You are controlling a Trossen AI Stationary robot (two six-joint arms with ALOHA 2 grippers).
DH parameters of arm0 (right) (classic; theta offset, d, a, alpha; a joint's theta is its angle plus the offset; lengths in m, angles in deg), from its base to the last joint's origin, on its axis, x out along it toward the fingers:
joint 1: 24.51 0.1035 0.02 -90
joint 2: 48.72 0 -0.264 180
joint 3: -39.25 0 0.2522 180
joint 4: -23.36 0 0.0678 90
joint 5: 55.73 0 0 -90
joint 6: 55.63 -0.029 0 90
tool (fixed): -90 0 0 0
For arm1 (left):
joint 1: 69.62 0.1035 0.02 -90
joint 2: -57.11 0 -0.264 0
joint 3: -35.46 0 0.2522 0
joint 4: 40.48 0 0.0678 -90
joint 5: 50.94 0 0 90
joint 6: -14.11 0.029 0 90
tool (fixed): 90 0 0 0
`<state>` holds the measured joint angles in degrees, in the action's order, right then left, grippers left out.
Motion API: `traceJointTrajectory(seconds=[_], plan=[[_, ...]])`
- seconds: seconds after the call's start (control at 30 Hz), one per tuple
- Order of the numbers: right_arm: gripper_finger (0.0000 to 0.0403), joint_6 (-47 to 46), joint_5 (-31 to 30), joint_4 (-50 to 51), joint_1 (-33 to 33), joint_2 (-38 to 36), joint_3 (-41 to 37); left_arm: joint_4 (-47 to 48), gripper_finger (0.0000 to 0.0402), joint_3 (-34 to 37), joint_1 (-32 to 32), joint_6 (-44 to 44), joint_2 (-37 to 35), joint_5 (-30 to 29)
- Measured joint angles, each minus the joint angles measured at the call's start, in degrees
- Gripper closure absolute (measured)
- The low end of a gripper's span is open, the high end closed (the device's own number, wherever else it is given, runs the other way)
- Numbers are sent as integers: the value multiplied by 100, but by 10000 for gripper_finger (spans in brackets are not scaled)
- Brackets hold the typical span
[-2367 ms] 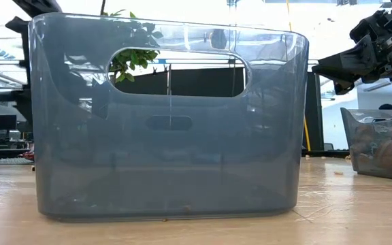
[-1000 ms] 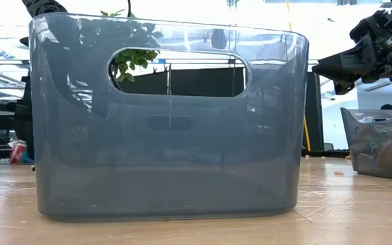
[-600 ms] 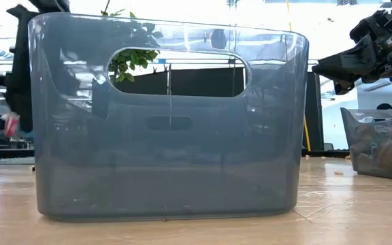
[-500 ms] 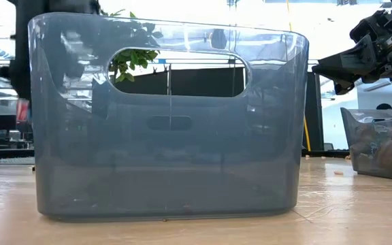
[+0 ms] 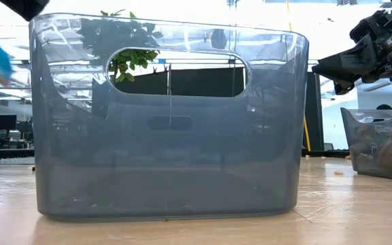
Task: Pick and place Granola Bars by type
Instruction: Put the red granola bar into the left black bin
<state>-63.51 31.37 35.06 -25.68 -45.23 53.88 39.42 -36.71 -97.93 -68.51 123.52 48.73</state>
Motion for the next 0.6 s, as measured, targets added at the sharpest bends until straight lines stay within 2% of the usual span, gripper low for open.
traceJointTrajectory(seconds=[0.13,0.33,0.43,0.6], plan=[[316,0,0,0,0,1,0,-517,390,-105,-1015,-1619,23,-156],[316,0,0,-2,0,1,-1,-829,390,-116,-2152,-3706,385,-363],[316,0,0,-4,0,1,-1,-1026,390,-116,-2476,-4326,639,-307],[316,0,0,-4,0,0,-2,-1115,385,-116,-2624,-4746,1006,-320]])
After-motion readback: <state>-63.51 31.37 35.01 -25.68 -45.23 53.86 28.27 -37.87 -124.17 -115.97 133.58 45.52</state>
